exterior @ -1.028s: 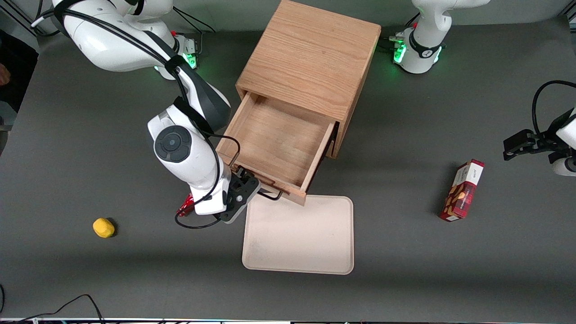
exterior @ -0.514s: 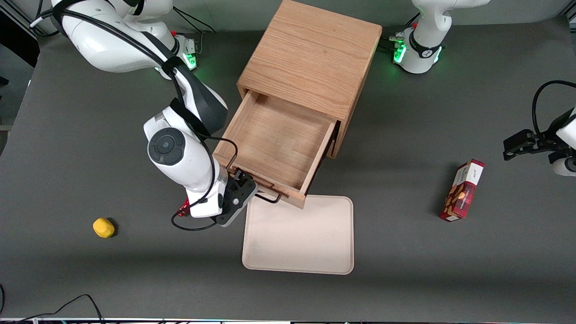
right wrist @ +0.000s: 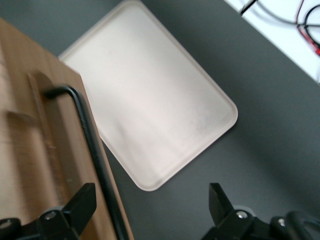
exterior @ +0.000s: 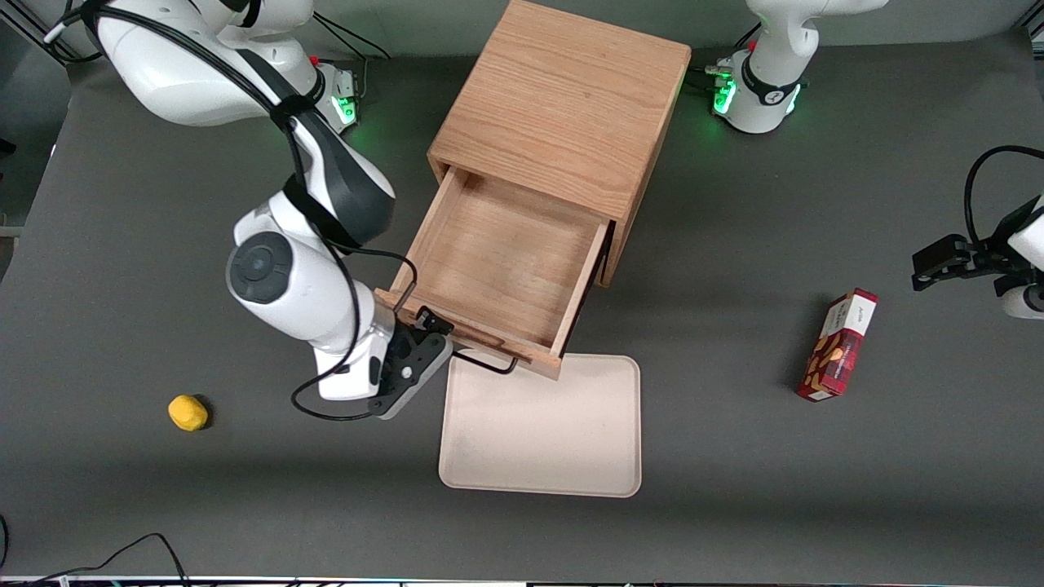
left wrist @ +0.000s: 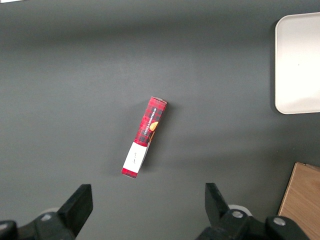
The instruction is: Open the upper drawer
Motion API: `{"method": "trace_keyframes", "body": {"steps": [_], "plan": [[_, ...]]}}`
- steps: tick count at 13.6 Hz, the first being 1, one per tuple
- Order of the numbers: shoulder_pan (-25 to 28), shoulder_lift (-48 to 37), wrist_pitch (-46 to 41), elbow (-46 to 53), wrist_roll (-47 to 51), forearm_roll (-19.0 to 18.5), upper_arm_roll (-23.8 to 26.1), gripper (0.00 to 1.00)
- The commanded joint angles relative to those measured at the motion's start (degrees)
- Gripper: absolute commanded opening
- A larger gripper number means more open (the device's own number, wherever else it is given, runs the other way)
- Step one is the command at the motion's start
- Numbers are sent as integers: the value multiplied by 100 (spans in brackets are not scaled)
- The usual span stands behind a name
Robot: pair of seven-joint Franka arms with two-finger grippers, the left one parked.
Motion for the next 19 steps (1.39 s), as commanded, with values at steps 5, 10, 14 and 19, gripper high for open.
{"method": "trace_keyframes", "body": {"steps": [5,10,14,19], "plan": [[-79,-857,-463,-41,677,698,-141,100],[-860,-2165,-1666,-820,2453,952,-369,100],[-1686,-3520,-2149,-2096,3457,1033,-537,100],[-1961,-4172,-2423,-2862,3378,997,-924,100]]}}
